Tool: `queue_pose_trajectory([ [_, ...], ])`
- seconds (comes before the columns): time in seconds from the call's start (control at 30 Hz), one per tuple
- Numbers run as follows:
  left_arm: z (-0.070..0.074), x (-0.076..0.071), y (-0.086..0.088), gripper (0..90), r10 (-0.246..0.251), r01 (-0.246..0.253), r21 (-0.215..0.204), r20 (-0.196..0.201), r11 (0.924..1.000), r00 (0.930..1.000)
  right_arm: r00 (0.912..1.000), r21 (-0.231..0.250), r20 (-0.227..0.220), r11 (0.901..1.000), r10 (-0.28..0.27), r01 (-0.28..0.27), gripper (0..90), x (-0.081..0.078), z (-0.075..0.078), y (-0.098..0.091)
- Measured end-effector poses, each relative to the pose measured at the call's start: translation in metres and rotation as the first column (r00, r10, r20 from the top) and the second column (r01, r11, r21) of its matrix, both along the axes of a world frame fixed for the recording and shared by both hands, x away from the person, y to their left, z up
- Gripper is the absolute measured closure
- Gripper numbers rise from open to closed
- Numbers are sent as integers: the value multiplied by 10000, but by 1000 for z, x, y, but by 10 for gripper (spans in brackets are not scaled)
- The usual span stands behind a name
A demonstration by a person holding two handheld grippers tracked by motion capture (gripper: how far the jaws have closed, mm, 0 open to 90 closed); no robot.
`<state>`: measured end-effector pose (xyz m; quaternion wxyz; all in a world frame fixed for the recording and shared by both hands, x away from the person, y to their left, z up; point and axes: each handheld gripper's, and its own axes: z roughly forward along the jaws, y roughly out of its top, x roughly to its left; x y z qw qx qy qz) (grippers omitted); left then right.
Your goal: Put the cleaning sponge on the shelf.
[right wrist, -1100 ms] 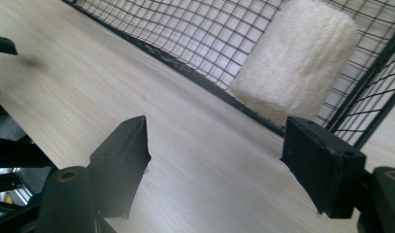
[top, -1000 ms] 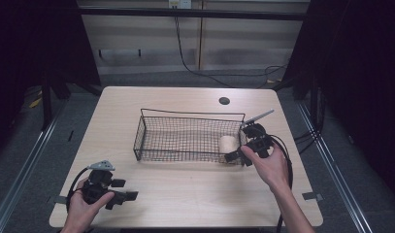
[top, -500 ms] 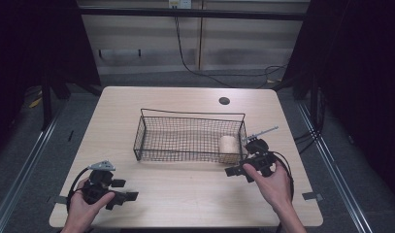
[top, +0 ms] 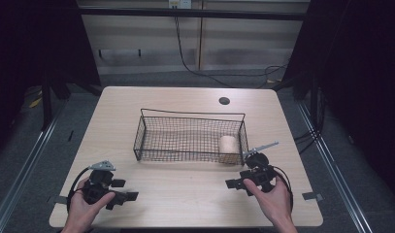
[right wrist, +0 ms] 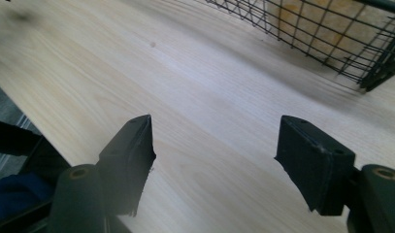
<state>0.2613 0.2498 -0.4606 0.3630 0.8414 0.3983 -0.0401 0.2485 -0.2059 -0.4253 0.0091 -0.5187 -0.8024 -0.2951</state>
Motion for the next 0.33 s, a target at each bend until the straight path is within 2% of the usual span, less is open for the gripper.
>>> queue_pose_trajectory([
  [0.07, 0, 0, 0, 204, 11, -11, 4, 3, 10000, 10000, 9999, -23, 74, 10000, -80, 80, 283, -1, -6, -2],
  [0.2, -1, 0, -1, 205, -15, 15, 64, 11, 10000, 10000, 9976, -16, 575, 9993, -377, 379, 254, -3, -17, -4],
  [0.3, 0, 0, -1, 205, -3, 3, 69, 43, 10000, 10000, 9956, -343, 835, 9984, -425, 455, 239, -2, -26, -3],
  [0.33, 0, 0, -1, 205, -10, 10, 46, 16, 10000, 10000, 9959, -384, 792, 9981, -443, 474, 239, -1, -29, -3],
])
